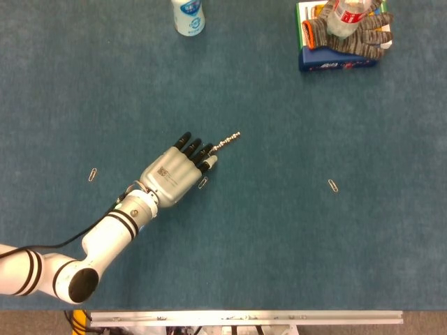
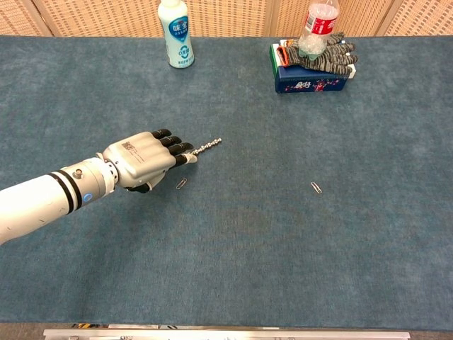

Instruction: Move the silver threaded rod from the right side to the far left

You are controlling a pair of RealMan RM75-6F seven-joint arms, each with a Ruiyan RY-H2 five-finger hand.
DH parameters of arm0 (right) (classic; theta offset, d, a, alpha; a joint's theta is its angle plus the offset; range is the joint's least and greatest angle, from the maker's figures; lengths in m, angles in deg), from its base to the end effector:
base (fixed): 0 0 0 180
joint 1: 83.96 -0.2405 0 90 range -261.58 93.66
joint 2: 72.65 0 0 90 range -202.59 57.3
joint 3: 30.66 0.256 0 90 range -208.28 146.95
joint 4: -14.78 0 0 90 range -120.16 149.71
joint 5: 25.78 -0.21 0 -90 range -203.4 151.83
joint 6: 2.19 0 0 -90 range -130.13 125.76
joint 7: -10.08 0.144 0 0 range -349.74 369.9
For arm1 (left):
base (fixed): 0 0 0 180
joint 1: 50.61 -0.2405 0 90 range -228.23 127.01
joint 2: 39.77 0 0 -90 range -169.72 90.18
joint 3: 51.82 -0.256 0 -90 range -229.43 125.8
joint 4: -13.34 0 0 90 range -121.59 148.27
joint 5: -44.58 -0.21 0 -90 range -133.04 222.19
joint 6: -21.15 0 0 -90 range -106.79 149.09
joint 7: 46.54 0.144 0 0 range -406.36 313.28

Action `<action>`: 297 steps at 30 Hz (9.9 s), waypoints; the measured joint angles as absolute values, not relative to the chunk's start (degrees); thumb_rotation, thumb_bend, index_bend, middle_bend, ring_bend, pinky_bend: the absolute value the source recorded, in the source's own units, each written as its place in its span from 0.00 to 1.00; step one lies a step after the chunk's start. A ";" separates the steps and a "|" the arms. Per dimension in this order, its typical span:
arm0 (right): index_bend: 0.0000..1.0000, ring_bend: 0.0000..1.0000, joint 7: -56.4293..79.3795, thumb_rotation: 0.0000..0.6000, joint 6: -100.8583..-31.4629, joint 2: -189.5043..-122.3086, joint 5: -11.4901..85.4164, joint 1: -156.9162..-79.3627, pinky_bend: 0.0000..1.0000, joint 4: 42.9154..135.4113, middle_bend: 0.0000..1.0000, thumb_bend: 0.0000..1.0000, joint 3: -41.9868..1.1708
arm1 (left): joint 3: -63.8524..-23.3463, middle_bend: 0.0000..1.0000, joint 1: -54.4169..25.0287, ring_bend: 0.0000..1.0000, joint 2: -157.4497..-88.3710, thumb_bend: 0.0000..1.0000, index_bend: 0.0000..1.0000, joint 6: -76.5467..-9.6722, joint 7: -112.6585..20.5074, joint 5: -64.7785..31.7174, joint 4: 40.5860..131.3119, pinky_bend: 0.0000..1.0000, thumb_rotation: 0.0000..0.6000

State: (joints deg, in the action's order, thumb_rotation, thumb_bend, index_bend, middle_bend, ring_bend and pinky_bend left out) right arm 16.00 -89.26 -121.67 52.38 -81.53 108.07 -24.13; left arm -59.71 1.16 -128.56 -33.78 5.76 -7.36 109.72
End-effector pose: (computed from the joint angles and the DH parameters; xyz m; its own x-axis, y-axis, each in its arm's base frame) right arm -0.3448 -0.1502 0.2676 0.5202 0.0616 0.8518 -0.8386 0.2256 0.4958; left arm -0.1470 0.2688 -0.0621 0.8744 0.2340 0.4250 0.4602 -0.6776 -0.5736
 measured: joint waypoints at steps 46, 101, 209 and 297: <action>0.21 0.00 17.80 1.00 -89.09 -121.62 52.24 -81.45 0.00 107.87 0.11 0.17 -24.21 | -51.44 0.00 -4.94 0.00 -128.69 0.42 0.20 -42.82 -2.86 -3.41 116.40 0.00 1.00; 0.22 0.00 22.92 1.00 -86.78 -122.03 51.09 -82.01 0.00 103.91 0.11 0.17 -23.57 | -38.97 0.00 -0.74 0.00 -143.87 0.31 0.36 -48.39 2.53 11.14 106.49 0.00 1.00; 0.23 0.00 28.71 1.00 -84.61 -122.69 48.79 -81.07 0.00 99.22 0.11 0.17 -22.73 | -32.89 0.00 1.50 0.00 -155.30 0.29 0.49 -44.33 0.88 14.23 88.29 0.00 1.00; 0.23 0.00 29.58 1.00 -83.38 -123.76 49.05 -81.17 0.00 97.97 0.11 0.17 -23.17 | -34.42 0.00 1.74 0.00 -154.83 0.36 0.52 -43.20 3.82 15.76 88.85 0.00 1.00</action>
